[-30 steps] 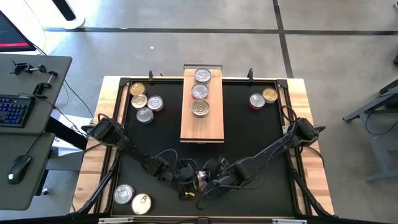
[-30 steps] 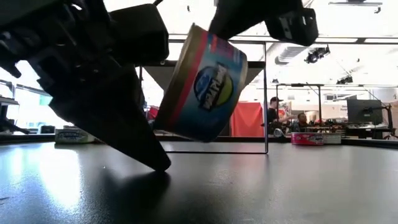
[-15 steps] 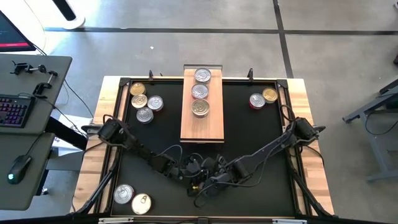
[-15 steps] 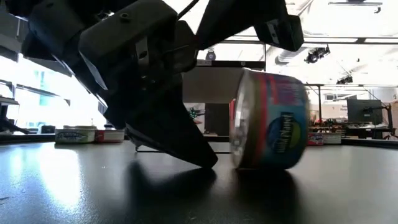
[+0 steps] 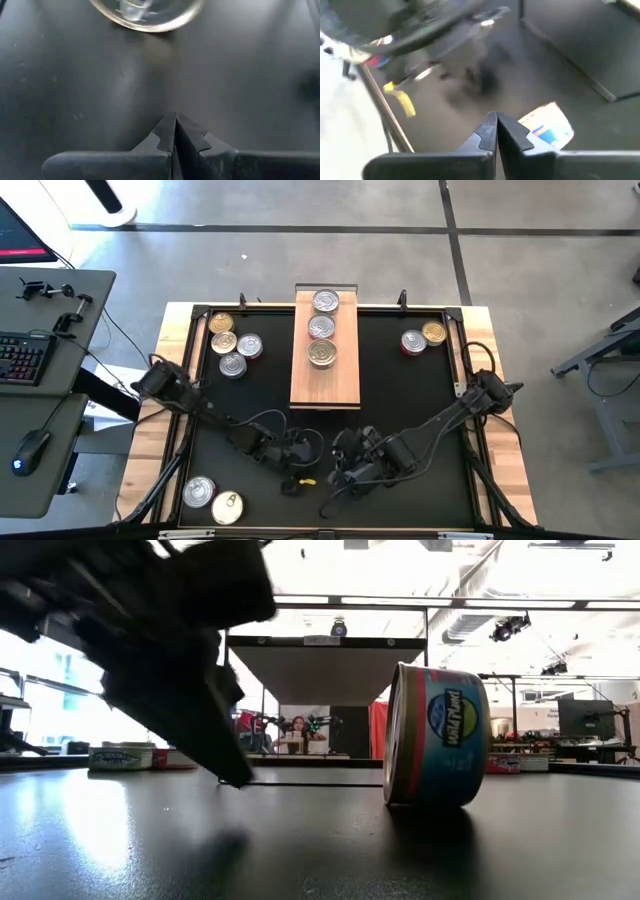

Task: Stack canned seafood by type on shelf
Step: Stack the blue pink tuna can on top of the blue pink tuna can on the shelf

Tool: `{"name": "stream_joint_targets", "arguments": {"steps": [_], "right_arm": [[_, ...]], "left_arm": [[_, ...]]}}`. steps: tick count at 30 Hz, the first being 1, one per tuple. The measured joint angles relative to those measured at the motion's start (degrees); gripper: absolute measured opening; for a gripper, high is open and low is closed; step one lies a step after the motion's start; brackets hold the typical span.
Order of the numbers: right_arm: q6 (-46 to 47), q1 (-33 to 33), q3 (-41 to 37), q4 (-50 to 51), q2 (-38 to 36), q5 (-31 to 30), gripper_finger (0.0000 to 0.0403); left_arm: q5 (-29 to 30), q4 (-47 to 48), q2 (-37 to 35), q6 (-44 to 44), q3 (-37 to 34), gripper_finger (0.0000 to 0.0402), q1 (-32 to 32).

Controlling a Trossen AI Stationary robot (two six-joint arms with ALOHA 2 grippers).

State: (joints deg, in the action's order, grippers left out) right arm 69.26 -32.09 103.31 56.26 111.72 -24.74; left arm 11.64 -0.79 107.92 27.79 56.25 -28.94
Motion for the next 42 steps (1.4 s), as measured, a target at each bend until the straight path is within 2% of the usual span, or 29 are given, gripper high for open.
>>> {"name": "stream_joint_targets", "arguments": {"steps": [4, 8, 13, 17, 21, 23, 26, 28, 32, 36, 42], "right_arm": [[5.4, 0.0, 0.8, 4.0, 0.0, 0.7, 0.0050], [10.3, -0.2, -0.1, 4.7, 0.0, 1.3, 0.0137], [11.8, -0.1, -1.4, 4.5, 0.1, 2.8, 0.0250], [14.9, -0.2, -1.5, 4.9, 0.1, 4.9, 0.0308], [25.9, 1.0, -1.5, 8.4, 0.9, 8.5, 0.0321], [30.3, 1.5, -1.5, 8.5, 2.4, 8.4, 0.0322], [32.3, 2.2, -1.5, 5.6, 4.5, 7.7, 0.0322], [32.5, 2.9, -1.5, 4.2, 6.2, 9.4, 0.0322], [36.9, 3.7, -1.4, 7.6, 7.9, 10.3, 0.0322], [42.7, 3.8, -1.6, 11.0, 8.5, 7.6, 0.0322], [41.4, 4.4, -1.5, 10.8, 8.4, 8.9, 0.0322]], "left_arm": [[-0.6, 0.0, -3.2, 0.0, -3.8, 0.0000, -0.7], [-3.0, 0.0, -7.9, 0.0, -8.9, 0.0000, -0.8], [-8.9, -0.3, -15.6, -0.9, -15.7, 0.0000, -0.3], [-12.0, -0.3, -21.4, -0.9, -20.3, 0.0000, 0.4], [-12.7, -0.2, -25.3, -0.2, -23.3, 0.0000, 0.8], [-12.7, -0.7, -26.3, 0.7, -24.1, 0.0000, 0.8], [-12.8, -0.6, -27.3, 1.6, -24.7, 0.0000, 0.8], [-12.9, -0.7, -27.4, 1.7, -24.6, 0.0000, 0.8], [-14.1, -1.1, -27.4, 2.2, -24.6, 0.0000, 0.8], [-16.5, -1.5, -27.4, 3.5, -24.6, 0.0000, 0.7], [-16.8, -1.7, -27.4, 3.2, -24.6, 0.0000, 0.2]]}}
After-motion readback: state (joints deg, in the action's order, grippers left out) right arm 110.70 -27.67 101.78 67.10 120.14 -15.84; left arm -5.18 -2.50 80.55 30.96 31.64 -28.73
